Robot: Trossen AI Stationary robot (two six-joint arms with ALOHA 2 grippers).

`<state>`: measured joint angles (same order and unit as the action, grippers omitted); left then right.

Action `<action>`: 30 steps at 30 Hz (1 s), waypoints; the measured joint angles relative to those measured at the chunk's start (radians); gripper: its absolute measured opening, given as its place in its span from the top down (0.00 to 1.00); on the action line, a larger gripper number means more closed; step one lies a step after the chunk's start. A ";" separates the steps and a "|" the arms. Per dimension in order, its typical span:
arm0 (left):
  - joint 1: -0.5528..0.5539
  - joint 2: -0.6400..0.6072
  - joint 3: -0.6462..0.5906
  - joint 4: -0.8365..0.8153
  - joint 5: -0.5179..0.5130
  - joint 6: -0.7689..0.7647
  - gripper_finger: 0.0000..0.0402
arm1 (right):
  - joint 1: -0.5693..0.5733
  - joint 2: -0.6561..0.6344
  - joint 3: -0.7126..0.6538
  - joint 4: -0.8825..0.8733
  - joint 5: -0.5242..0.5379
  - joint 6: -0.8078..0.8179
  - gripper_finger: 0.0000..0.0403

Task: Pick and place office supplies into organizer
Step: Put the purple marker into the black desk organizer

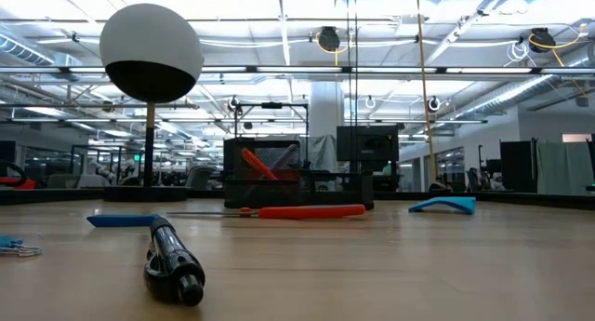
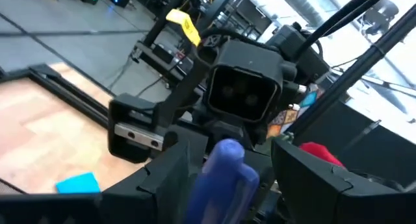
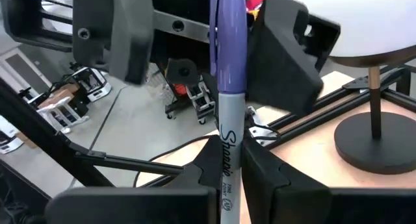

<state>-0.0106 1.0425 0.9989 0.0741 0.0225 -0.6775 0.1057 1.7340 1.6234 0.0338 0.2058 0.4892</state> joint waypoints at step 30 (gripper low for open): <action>-0.003 0.004 0.000 0.002 -0.024 0.187 0.94 | 0.001 -0.005 0.000 0.013 -0.005 0.017 0.81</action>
<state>-0.0135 1.0468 0.9989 0.0758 -0.0013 -0.4908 0.1070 1.7293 1.6238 0.0463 0.2009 0.5060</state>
